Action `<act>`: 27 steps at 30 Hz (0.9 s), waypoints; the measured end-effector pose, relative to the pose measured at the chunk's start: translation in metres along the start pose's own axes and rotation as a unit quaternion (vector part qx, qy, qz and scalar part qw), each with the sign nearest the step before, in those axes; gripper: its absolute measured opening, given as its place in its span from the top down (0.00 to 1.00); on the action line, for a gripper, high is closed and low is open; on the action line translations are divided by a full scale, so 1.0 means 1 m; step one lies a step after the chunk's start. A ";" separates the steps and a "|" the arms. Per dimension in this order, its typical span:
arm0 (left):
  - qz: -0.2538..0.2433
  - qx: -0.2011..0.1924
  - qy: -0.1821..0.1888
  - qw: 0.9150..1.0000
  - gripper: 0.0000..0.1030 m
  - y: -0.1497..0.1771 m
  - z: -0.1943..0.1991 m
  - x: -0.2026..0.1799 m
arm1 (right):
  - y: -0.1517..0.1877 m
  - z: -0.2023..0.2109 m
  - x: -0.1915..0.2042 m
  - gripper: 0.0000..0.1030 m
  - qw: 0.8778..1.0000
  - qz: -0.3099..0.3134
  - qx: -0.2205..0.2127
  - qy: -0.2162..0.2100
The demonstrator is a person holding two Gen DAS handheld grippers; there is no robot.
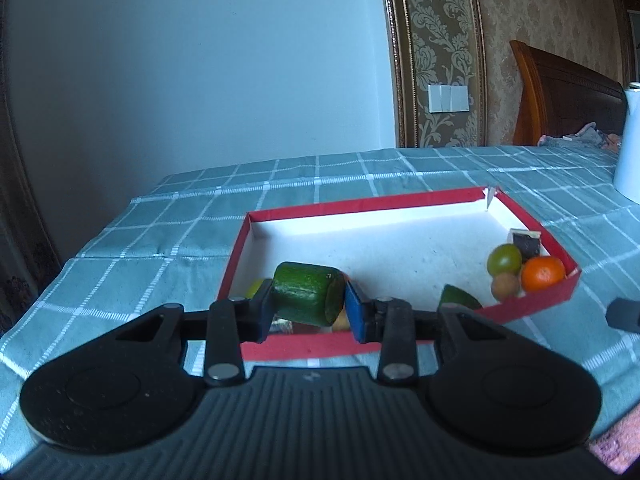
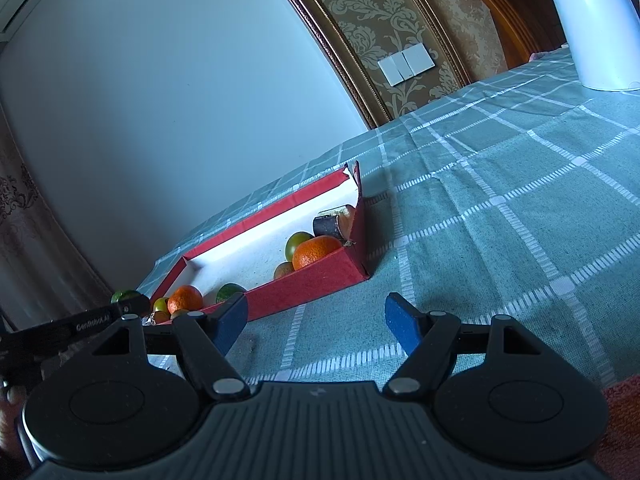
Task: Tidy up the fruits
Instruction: 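Carry the cucumber chunk into the red tray and open the left gripper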
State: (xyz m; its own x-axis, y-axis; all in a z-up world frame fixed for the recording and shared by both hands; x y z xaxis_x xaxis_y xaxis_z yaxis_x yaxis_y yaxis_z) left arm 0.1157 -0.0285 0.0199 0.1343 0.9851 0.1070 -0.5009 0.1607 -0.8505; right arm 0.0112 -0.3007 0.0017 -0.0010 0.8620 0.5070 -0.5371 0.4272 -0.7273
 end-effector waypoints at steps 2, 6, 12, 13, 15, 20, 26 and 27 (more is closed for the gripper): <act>0.008 0.000 -0.001 1.000 0.67 -0.005 -0.005 0.002 | 0.000 0.000 0.000 0.27 1.000 0.000 0.000 0.000; 0.015 0.003 -0.010 1.000 0.67 -0.016 -0.016 0.004 | 0.000 0.000 0.000 0.27 1.000 0.000 0.000 0.000; 0.030 0.013 -0.017 0.999 0.67 -0.026 -0.035 0.011 | 0.000 0.000 0.000 0.27 1.000 0.000 0.000 0.000; 0.031 0.015 -0.017 0.999 0.67 -0.026 -0.038 0.012 | 0.000 0.000 0.000 0.27 1.000 0.000 0.000 0.000; 0.034 0.020 -0.018 0.999 0.67 -0.028 -0.044 0.013 | 0.000 0.000 0.000 0.27 1.000 0.000 0.000 0.000; 0.043 0.033 -0.019 0.998 0.67 -0.027 -0.059 0.018 | 0.000 -0.001 0.000 0.27 1.000 0.000 0.001 0.000; 0.046 0.040 -0.022 0.998 0.67 -0.024 -0.068 0.020 | 0.000 -0.001 0.000 0.27 1.000 0.000 0.001 0.001; 0.046 0.041 -0.022 0.998 0.67 -0.023 -0.069 0.020 | 0.000 -0.001 0.000 0.27 1.000 0.000 0.001 0.001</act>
Point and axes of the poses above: each gripper's, at about its wrist camera, not at the fingertips, and z roughly against the way its jaws point, x to its left, y to its underside, the point moved 2 cm from there along -z, roughly the way its jaws point, and after that the axes turned 5 degrees about x, right-handed, at the moved point
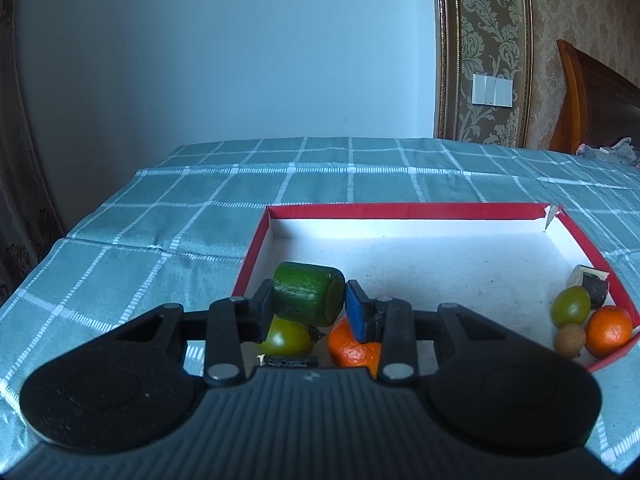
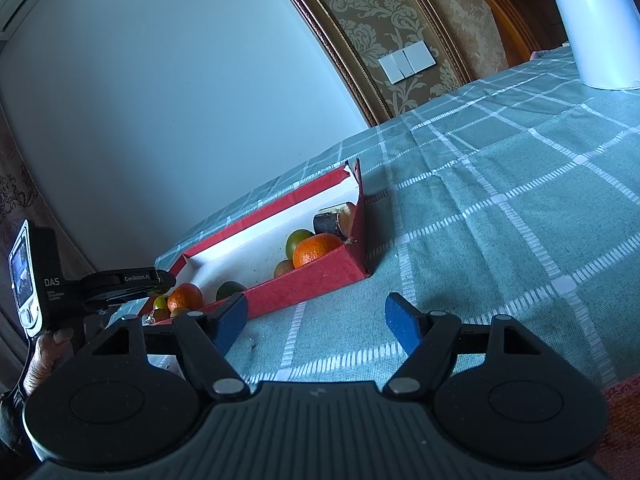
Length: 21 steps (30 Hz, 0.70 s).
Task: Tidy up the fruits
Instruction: 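Carry the cucumber chunk into the red tray and open the left gripper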
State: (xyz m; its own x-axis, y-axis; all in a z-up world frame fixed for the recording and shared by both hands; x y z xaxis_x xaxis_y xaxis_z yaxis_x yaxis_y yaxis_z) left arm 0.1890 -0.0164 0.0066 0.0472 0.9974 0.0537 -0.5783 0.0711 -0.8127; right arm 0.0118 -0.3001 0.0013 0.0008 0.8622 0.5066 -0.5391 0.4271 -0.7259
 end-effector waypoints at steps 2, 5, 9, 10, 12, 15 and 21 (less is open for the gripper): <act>0.000 0.000 -0.001 1.000 0.67 0.001 -0.001 0.000 | 0.000 0.000 0.000 0.27 1.000 0.000 0.000 0.000; 0.000 -0.003 -0.004 1.000 0.66 0.002 -0.002 0.000 | 0.001 0.000 0.000 0.27 1.000 0.001 0.002 0.000; -0.001 -0.003 -0.005 1.000 0.54 0.002 -0.002 0.000 | 0.002 -0.001 0.001 0.27 1.000 0.001 0.002 0.001; 0.000 -0.004 -0.009 1.000 0.43 0.003 -0.002 0.000 | 0.002 -0.001 0.001 0.27 1.000 0.001 0.003 0.001; 0.002 -0.010 -0.019 1.000 0.29 0.003 -0.002 0.002 | 0.003 -0.001 0.001 0.27 1.000 0.001 0.003 0.001; 0.003 -0.010 -0.015 1.000 0.29 0.004 -0.001 0.003 | 0.002 -0.001 0.001 0.27 1.000 0.001 0.003 0.001; 0.005 -0.009 -0.019 1.000 0.16 0.007 0.004 0.005 | 0.003 -0.002 0.002 0.27 1.000 0.000 0.004 0.002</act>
Point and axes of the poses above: each gripper's, at about its wrist camera, not at the fingertips, and z roughly against the way its jaws point, x to its left, y to its underside, the point moved 2 cm from there along -z, roughly the way its jaws point, and after that the axes turned 5 degrees about x, right-handed, at the moved point
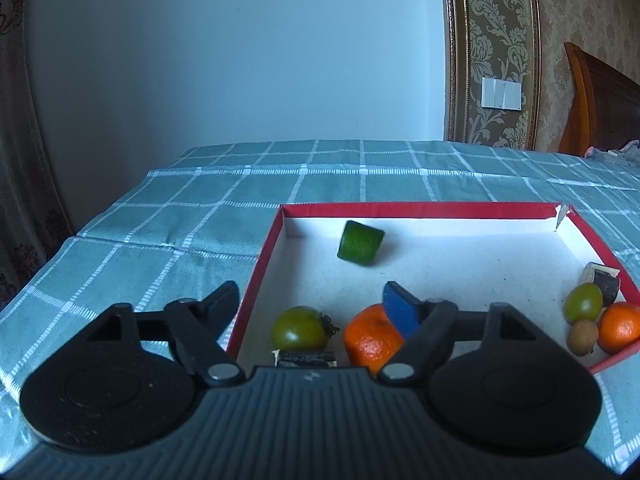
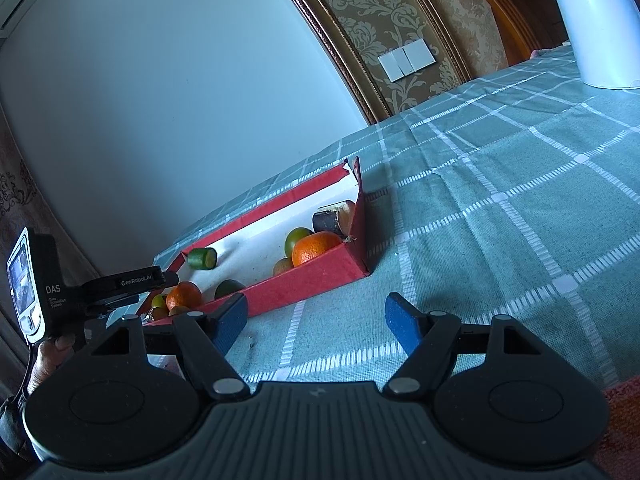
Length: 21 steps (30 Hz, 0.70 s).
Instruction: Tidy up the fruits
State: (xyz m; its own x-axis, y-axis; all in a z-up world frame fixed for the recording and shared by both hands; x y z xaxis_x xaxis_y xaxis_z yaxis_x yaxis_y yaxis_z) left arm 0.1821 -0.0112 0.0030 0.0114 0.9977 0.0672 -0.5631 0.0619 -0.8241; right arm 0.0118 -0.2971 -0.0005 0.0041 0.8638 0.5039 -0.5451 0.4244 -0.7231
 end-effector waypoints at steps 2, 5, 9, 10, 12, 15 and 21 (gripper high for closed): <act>0.000 -0.012 -0.013 1.000 0.03 0.002 0.007 0.001 | 0.000 0.000 0.000 0.27 1.000 0.000 0.000 0.000; -0.007 -0.028 -0.021 0.999 0.00 0.005 0.021 0.001 | -0.001 -0.001 0.000 0.27 1.000 0.000 0.000 0.000; 0.000 -0.029 -0.011 1.000 0.00 0.010 0.037 0.004 | -0.001 0.000 0.000 0.27 1.000 0.000 0.000 0.001; 0.004 -0.029 -0.007 1.000 0.00 0.011 0.041 0.006 | -0.002 0.000 -0.001 0.27 1.000 -0.001 0.000 0.002; 0.010 -0.029 0.000 1.000 0.00 0.013 0.048 0.007 | -0.002 0.000 -0.001 0.27 1.000 -0.001 0.000 0.002; 0.016 -0.030 0.004 0.999 0.00 0.017 0.056 0.009 | -0.002 0.000 0.000 0.27 1.000 -0.001 -0.001 0.004; 0.016 -0.035 0.010 0.999 0.00 0.022 0.071 0.014 | -0.003 0.000 0.001 0.24 1.000 -0.001 0.000 0.006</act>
Point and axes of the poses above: each gripper's, at about its wrist camera, not at the fingertips, and z roughly against the way its jaws point, x to its left, y to its underside, the point moved 2 cm from there along -z, roughly the way its jaws point, and after that the axes turned 5 degrees about x, right-handed, at the moved point
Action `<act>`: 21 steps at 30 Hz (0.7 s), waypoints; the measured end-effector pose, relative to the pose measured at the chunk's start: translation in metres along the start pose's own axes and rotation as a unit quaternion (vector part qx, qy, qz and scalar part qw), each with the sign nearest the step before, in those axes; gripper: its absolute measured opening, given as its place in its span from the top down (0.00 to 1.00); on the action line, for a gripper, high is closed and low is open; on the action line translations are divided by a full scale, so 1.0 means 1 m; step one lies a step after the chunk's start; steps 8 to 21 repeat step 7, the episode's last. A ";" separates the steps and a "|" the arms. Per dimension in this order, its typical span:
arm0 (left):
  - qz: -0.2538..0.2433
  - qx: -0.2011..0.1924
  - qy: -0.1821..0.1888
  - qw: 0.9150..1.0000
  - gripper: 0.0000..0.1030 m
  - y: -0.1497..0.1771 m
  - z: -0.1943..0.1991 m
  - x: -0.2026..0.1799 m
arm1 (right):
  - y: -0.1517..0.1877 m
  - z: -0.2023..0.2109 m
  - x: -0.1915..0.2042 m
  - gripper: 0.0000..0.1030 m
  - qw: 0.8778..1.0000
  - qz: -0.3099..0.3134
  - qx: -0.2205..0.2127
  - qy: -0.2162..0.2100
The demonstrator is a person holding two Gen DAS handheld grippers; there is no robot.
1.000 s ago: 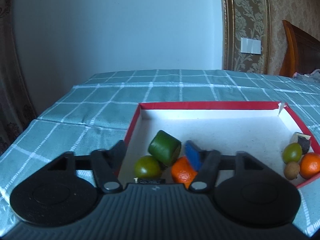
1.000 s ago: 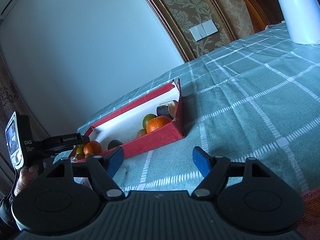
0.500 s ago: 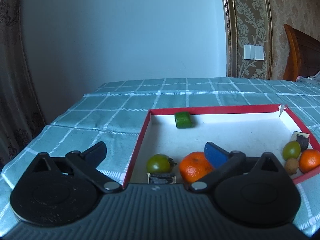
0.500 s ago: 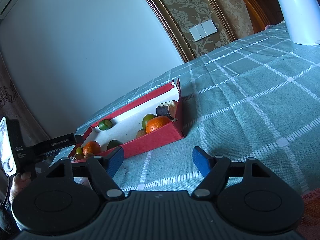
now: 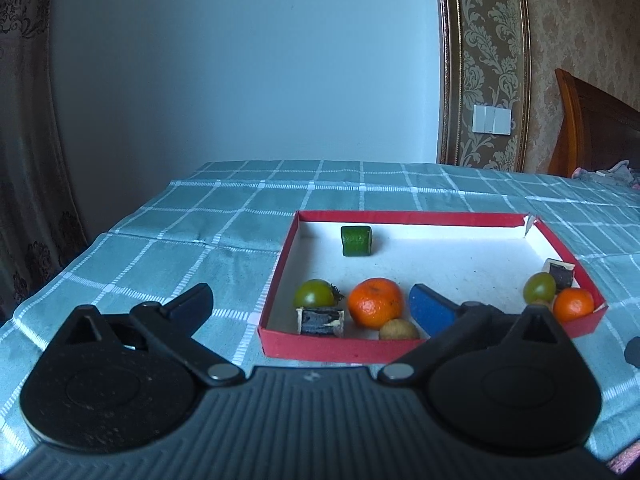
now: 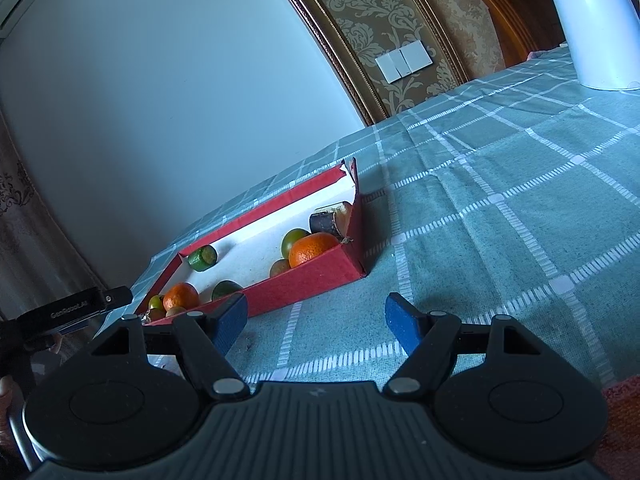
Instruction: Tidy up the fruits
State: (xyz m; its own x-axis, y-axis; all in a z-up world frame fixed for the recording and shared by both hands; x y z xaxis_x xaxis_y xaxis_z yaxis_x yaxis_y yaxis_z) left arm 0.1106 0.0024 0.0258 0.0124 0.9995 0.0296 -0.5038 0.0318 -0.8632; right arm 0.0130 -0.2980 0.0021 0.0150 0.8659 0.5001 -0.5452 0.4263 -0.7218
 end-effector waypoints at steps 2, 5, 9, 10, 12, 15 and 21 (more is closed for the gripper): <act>0.000 -0.005 -0.001 1.000 0.00 0.000 0.005 0.002 | 0.000 0.001 0.001 0.23 1.000 0.001 -0.002 0.002; 0.004 -0.008 -0.002 1.000 0.00 0.000 0.013 0.007 | 0.000 0.001 0.001 0.22 1.000 -0.001 -0.002 0.004; 0.007 -0.011 -0.002 1.000 0.00 0.001 0.018 0.010 | 0.000 0.001 0.001 0.22 1.000 -0.001 -0.002 0.005; 0.007 -0.011 -0.002 1.000 0.00 0.001 0.018 0.010 | 0.000 0.001 0.001 0.22 1.000 -0.001 -0.002 0.005; 0.007 -0.011 -0.002 1.000 0.00 0.001 0.018 0.010 | 0.000 0.001 0.001 0.22 1.000 -0.001 -0.002 0.005; 0.007 -0.011 -0.002 1.000 0.00 0.001 0.018 0.010 | 0.000 0.001 0.001 0.22 1.000 -0.001 -0.002 0.005; 0.007 -0.011 -0.002 1.000 0.00 0.001 0.018 0.010 | 0.000 0.001 0.001 0.22 1.000 -0.001 -0.002 0.005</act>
Point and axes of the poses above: each gripper's, at about its wrist camera, not at the fingertips, and z roughly against the way its jaws point, x to its left, y to its underside, the point moved 2 cm from there along -z, roughly the way its jaws point, and after that the axes turned 5 degrees about x, right-handed, at the moved point
